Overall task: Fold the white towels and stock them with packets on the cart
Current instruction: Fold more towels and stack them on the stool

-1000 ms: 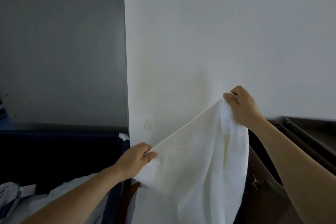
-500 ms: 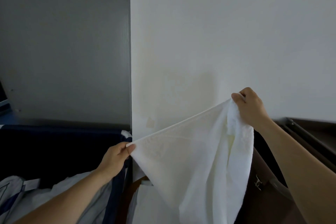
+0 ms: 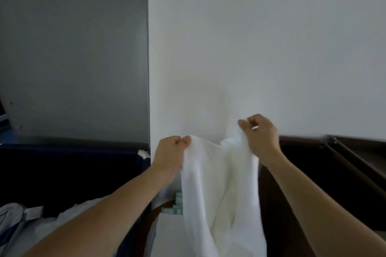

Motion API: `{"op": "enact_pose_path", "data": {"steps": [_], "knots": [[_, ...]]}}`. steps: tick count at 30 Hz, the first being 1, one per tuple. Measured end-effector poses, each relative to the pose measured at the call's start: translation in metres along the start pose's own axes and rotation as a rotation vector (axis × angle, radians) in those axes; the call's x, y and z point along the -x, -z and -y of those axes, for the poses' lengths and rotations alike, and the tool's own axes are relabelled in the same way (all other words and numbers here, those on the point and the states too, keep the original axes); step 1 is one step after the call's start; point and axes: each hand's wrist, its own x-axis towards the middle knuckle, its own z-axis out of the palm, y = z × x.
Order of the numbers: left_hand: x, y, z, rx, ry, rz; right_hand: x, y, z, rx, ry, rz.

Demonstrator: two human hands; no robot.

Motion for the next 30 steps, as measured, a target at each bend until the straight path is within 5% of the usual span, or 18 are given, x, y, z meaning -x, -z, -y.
{"op": "enact_pose_path", "data": {"steps": [7, 22, 25, 30], "knots": [[0.011, -0.051, 0.009, -0.314, -0.127, -0.031, 0.058, -0.045, 0.013, 0.118, 0.173, 0.14], [0.036, -0.043, 0.022, -0.058, -0.075, 0.081, 0.09, -0.064, -0.001, 0.186, 0.416, 0.208], [0.035, -0.033, 0.021, 0.07, -0.082, 0.157, 0.096, -0.059, -0.002, 0.06, 0.35, 0.36], [0.025, -0.018, 0.009, -0.06, -0.171, 0.245, 0.085, -0.039, 0.006, -0.446, 0.055, 0.584]]}}
